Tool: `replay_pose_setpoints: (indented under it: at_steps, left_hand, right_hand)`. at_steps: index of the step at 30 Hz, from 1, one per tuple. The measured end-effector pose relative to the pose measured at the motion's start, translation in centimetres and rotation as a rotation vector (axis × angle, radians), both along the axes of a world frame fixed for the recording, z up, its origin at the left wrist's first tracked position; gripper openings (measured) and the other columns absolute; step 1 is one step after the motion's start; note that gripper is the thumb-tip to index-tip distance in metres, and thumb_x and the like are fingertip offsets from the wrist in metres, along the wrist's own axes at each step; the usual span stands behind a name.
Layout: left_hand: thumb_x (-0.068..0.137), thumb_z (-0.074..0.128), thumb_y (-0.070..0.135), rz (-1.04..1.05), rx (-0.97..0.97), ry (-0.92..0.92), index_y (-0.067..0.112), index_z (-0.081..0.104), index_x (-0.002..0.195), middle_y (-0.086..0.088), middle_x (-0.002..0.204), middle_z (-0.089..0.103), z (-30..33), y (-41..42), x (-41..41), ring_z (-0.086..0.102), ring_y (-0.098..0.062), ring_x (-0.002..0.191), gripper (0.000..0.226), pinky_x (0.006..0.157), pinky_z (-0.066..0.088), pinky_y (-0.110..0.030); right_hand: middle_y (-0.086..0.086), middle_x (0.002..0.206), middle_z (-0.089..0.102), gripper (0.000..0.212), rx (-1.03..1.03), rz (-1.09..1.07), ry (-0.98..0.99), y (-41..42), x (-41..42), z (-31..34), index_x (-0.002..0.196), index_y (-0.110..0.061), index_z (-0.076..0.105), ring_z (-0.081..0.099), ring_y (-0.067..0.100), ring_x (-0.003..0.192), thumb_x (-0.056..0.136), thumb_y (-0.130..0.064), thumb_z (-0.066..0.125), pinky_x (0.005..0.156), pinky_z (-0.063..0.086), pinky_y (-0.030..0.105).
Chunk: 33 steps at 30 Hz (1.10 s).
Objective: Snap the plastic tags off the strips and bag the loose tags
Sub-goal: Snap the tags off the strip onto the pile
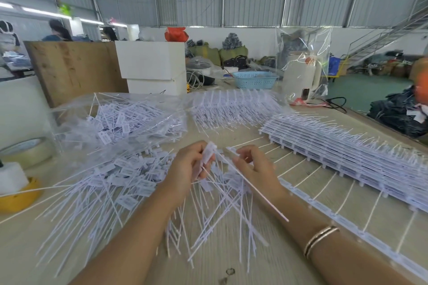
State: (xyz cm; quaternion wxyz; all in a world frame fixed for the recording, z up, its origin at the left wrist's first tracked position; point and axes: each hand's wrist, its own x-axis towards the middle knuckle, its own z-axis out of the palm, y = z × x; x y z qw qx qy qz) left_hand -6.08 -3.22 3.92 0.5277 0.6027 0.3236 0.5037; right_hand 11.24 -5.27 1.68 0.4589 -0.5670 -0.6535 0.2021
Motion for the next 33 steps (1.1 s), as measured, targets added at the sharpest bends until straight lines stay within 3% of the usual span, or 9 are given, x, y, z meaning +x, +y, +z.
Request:
replay_pose_setpoints:
  at_steps: [2, 5, 7, 10, 14, 18, 22, 26, 33]
  left_hand:
    - [0.07, 0.042, 0.005, 0.044, 0.073, 0.178, 0.013, 0.06, 0.059, -0.004, 0.053, 0.051, -0.3, 0.3, 0.0, 0.035, -0.012, 0.039, 0.023, 0.042, 0.031, -0.018]
    - [0.087, 0.047, -0.002, 0.021, 0.148, 0.418, 0.016, 0.071, 0.071, 0.009, 0.052, 0.052, -0.9, 0.3, 0.1, 0.043, -0.01, 0.044, 0.033, 0.047, 0.04, -0.023]
    - [0.089, 0.049, 0.002, 0.028, 0.181, 0.496, 0.006, 0.07, 0.084, 0.014, 0.051, 0.052, -1.4, 0.6, 0.2, 0.047, -0.01, 0.049, 0.022, 0.054, 0.043, -0.029]
    - [0.083, 0.05, 0.005, 0.035, 0.195, 0.45, 0.015, 0.063, 0.094, 0.01, 0.069, 0.061, -1.5, 0.6, 0.4, 0.056, -0.011, 0.058, 0.019, 0.058, 0.047, -0.028]
    - [0.092, 0.047, -0.002, 0.031, 0.03, 0.161, 0.015, 0.056, 0.093, 0.002, 0.076, 0.064, -1.0, 0.4, 0.4, 0.062, -0.014, 0.056, 0.019, 0.051, 0.045, -0.021]
    - [0.099, 0.044, 0.024, 0.007, 0.071, 0.249, 0.023, 0.062, 0.062, 0.003, 0.057, 0.059, -1.0, -0.1, 0.3, 0.055, -0.012, 0.051, 0.041, 0.052, 0.042, -0.019]
    - [0.097, 0.043, 0.016, -0.03, 0.075, 0.223, 0.023, 0.058, 0.047, 0.003, 0.05, 0.053, -0.7, -0.4, 0.7, 0.049, -0.012, 0.049, 0.053, 0.058, 0.04, -0.023]
    - [0.088, 0.05, 0.027, -0.069, 0.076, 0.269, 0.022, 0.058, 0.046, 0.002, 0.05, 0.054, -0.7, -0.9, 1.1, 0.051, -0.012, 0.051, 0.042, 0.057, 0.041, -0.02]
    - [0.094, 0.052, 0.036, 0.074, 0.182, 0.434, 0.001, 0.059, 0.061, 0.003, 0.048, 0.052, -0.7, -1.0, 1.4, 0.048, -0.009, 0.046, 0.049, 0.056, 0.043, -0.02]
  right_hand:
    - [-0.011, 0.106, 0.055, 0.024, -0.004, -0.074, -0.037, -0.2, -0.4, 0.3, 0.114, -0.03, 0.053, 0.048, 0.014, 0.112, 0.093, -0.041, 0.052, 0.103, 0.027, 0.036]
    - [-0.016, 0.102, 0.061, 0.03, -0.061, 0.015, 0.192, -1.2, -0.2, 0.3, 0.093, -0.037, 0.062, 0.051, 0.007, 0.107, 0.096, -0.053, 0.036, 0.104, 0.032, 0.039]
    - [-0.017, 0.091, 0.064, 0.042, -0.14, 0.093, 0.08, -1.7, -0.1, 0.5, 0.08, -0.035, 0.066, 0.052, 0.001, 0.1, 0.097, -0.055, 0.033, 0.099, 0.028, 0.035]
    - [-0.012, 0.072, 0.061, 0.041, 0.018, 0.057, -0.324, -1.3, -0.6, 0.3, 0.061, -0.032, 0.058, 0.051, -0.003, 0.085, 0.098, -0.042, 0.043, 0.086, 0.018, 0.033]
    - [-0.018, 0.057, 0.054, 0.045, 0.155, 0.088, -0.006, -1.3, -0.7, 0.3, 0.053, -0.034, 0.053, 0.05, -0.006, 0.074, 0.097, -0.027, 0.049, 0.085, 0.02, 0.033]
    - [-0.008, 0.052, 0.053, 0.042, 0.117, 0.23, 0.185, -1.2, 0.0, 0.1, 0.051, -0.02, 0.057, 0.047, 0.002, 0.055, 0.087, -0.04, 0.048, 0.077, 0.034, 0.036]
    - [-0.004, 0.058, 0.05, 0.041, 0.098, 0.288, 0.369, -1.0, 0.4, 0.4, 0.063, -0.009, 0.054, 0.048, 0.011, 0.06, 0.084, -0.045, 0.052, 0.065, 0.04, 0.02]
    - [0.0, 0.059, 0.057, 0.022, 0.001, 0.421, 0.367, -0.9, 0.0, 0.2, 0.073, -0.014, 0.06, 0.054, 0.013, 0.06, 0.09, -0.026, 0.056, 0.067, 0.044, 0.02]
    - [-0.001, 0.058, 0.057, 0.036, 0.009, 0.419, 0.282, -1.4, -0.2, 0.8, 0.059, -0.021, 0.061, 0.053, 0.009, 0.057, 0.093, -0.012, 0.056, 0.065, 0.043, 0.016]
